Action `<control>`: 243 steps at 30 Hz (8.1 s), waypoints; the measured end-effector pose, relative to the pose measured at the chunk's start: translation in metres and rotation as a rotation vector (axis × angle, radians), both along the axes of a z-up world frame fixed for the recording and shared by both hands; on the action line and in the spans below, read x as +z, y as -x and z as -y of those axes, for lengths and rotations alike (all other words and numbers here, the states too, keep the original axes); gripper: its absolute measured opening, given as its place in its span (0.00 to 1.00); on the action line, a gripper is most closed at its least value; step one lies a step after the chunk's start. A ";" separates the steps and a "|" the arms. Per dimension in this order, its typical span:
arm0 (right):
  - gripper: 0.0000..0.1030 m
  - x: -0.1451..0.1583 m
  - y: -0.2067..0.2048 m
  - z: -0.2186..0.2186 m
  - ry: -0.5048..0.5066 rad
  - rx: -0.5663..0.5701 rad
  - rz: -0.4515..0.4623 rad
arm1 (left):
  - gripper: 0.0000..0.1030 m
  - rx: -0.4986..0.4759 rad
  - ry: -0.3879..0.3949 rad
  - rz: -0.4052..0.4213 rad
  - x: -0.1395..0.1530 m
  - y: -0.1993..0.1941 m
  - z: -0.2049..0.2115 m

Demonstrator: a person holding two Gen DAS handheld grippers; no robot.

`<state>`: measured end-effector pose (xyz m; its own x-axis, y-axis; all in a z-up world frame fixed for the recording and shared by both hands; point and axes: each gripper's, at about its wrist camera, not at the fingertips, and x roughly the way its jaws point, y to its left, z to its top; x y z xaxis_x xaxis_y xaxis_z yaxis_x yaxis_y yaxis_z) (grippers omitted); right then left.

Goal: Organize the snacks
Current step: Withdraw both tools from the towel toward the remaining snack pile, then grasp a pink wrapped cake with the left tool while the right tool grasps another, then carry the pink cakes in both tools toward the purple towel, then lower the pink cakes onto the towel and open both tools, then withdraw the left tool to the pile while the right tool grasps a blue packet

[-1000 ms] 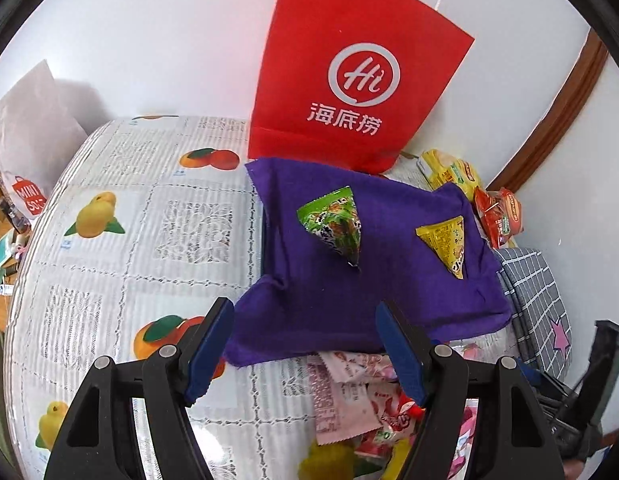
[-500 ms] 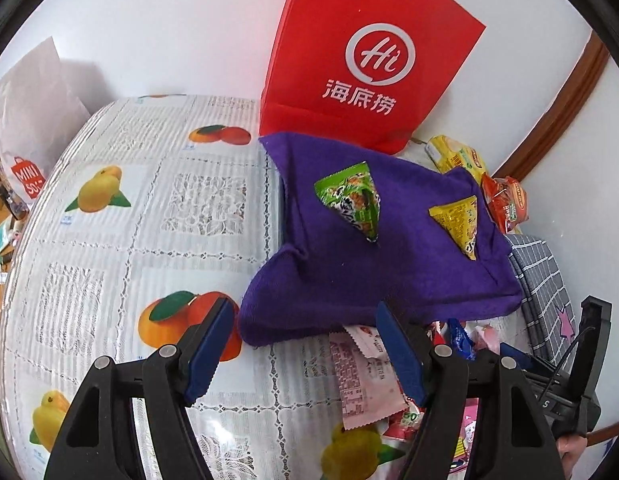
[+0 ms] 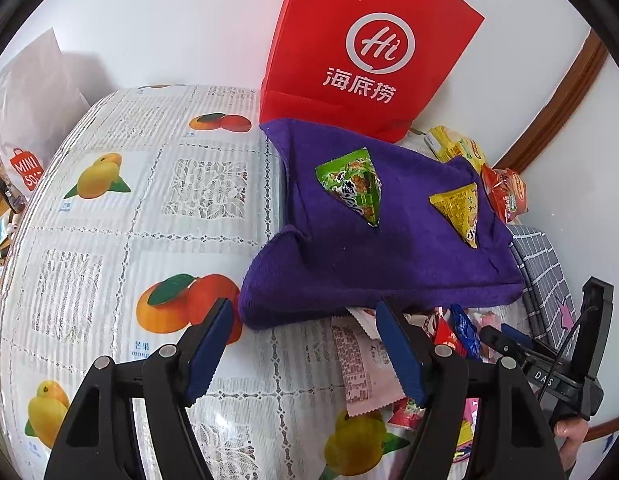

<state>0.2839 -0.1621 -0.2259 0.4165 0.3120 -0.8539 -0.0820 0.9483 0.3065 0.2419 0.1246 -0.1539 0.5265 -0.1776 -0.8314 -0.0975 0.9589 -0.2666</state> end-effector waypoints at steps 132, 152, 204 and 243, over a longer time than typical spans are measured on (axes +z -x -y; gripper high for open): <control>0.61 0.128 0.082 -0.015 0.087 -0.162 0.277 | 0.41 -0.269 -0.080 0.242 0.096 0.016 0.046; 0.61 0.080 -0.014 -0.003 0.030 -0.147 0.228 | 0.41 -0.213 -0.084 0.106 0.039 -0.054 0.042; 0.79 0.016 -0.081 -0.004 0.051 -0.021 0.143 | 0.43 -0.185 -0.021 -0.013 -0.002 -0.098 0.039; 0.66 0.022 0.016 -0.073 0.213 0.166 0.042 | 0.63 -0.279 0.060 0.105 0.075 -0.053 0.048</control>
